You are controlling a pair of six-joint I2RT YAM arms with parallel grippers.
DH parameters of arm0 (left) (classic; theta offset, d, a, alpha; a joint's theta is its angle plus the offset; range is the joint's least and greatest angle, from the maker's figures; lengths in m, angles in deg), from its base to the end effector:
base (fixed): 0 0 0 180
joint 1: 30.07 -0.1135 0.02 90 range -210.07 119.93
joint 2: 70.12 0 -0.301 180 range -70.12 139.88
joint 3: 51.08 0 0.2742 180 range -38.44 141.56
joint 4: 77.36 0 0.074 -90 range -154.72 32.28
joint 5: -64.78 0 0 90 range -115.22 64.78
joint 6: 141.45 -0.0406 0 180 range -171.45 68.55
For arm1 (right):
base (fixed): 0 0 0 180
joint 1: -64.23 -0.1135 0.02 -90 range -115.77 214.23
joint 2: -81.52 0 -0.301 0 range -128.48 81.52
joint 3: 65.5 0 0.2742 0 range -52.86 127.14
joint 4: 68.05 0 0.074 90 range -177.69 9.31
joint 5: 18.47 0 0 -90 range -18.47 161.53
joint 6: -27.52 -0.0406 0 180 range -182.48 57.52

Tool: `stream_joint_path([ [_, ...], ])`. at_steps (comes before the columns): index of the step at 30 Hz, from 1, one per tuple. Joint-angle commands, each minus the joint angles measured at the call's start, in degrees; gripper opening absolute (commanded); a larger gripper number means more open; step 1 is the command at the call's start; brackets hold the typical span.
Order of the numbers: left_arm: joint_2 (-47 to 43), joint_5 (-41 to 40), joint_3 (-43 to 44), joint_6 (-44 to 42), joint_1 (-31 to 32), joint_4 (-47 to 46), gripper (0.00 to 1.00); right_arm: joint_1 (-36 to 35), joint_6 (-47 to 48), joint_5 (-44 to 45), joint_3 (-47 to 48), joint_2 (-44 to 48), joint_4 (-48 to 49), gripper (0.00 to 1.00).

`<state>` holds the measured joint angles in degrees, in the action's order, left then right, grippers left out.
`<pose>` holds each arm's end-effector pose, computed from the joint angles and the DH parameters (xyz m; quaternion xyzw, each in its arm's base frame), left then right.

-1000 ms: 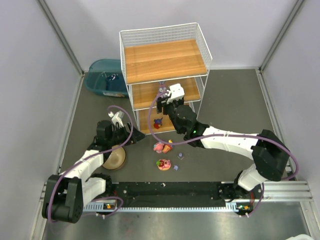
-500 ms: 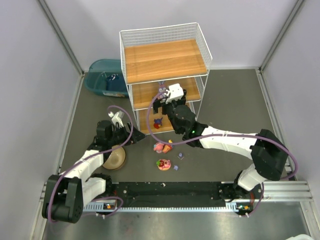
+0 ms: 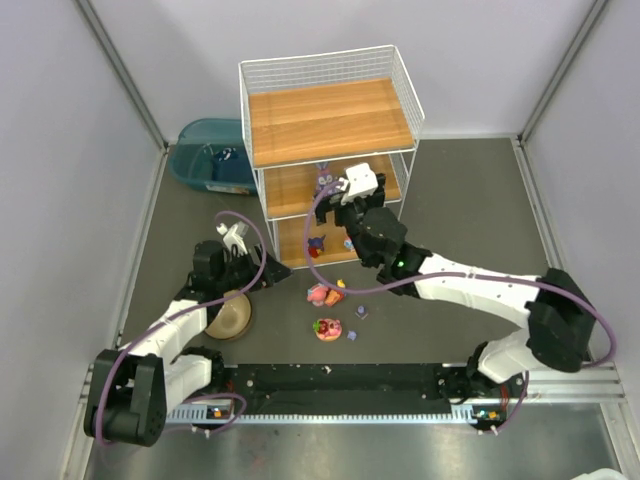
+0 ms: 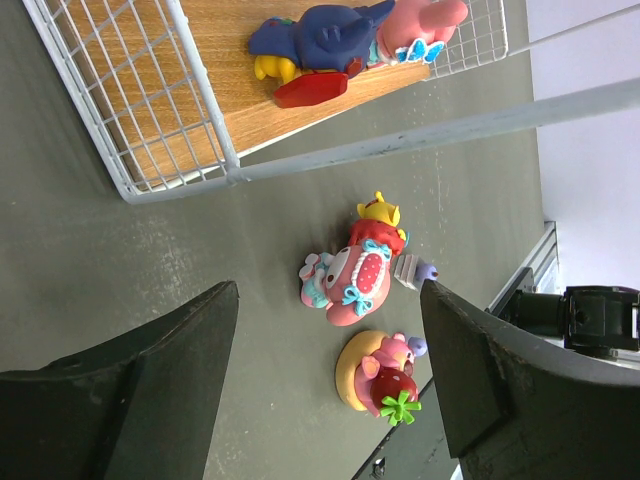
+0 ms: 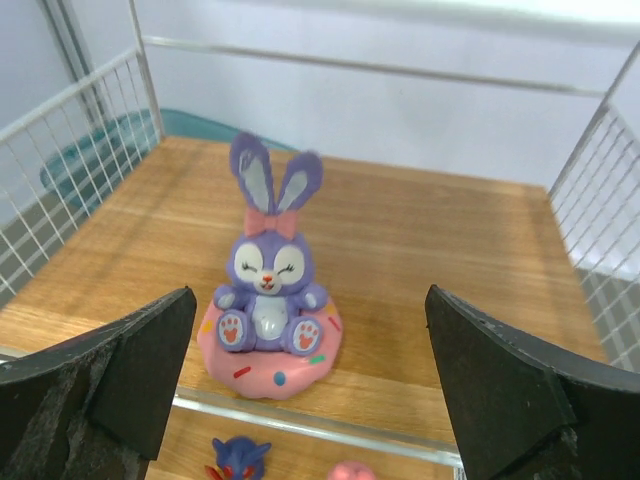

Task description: Place and organize the plastic toys onto the shelf

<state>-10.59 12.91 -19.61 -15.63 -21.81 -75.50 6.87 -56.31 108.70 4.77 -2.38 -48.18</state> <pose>0.1955 -0.0537 0.1911 -0.0361 0.8336 -0.4397 0.3325 0.2149 0.2901 0.3597 -0.1314 0.6629 0.1130 0.7284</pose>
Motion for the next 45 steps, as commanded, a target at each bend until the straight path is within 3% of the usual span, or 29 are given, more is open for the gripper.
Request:
stream_joint_path([
  [1, -1.2, 0.5, 0.9, -0.7, -0.1, -1.9, 0.79, -0.3, 2.9, -3.4, 0.2, 6.6, -0.9, 0.99],
  [9, -2.4, 0.0, 0.8, 0.1, -0.1, -1.3, 0.81, -0.3, -2.4, -12.6, 0.2, 10.2, -7.6, 0.99],
  [17, -4.5, -0.8, 0.9, 0.5, -0.1, 0.6, 0.83, -0.3, -6.3, -10.5, -6.5, 21.6, -12.3, 0.99],
  [24, -6.6, -1.6, 1.0, 1.2, -0.1, 2.8, 0.85, -1.0, -17.5, -12.1, -16.0, 31.6, -26.2, 0.98],
  [28, -9.2, -2.4, 0.5, 0.9, -0.1, 5.7, 0.91, -1.2, -26.8, -15.9, -22.0, 34.2, -31.1, 0.88],
  [31, -11.3, -2.4, -0.1, 0.2, -0.1, 6.9, 0.99, -1.2, -33.7, -20.4, -27.8, 34.8, -29.6, 0.82],
  [35, -13.8, -1.8, -1.7, -0.2, 0.0, 8.0, 0.99, -1.3, -39.5, -23.2, -33.4, 32.8, -24.9, 0.80],
  [45, -18.1, -2.0, -5.4, 0.1, 0.4, 8.6, 0.99, -1.2, -41.2, -27.4, -35.7, 26.0, -20.5, 0.75],
])
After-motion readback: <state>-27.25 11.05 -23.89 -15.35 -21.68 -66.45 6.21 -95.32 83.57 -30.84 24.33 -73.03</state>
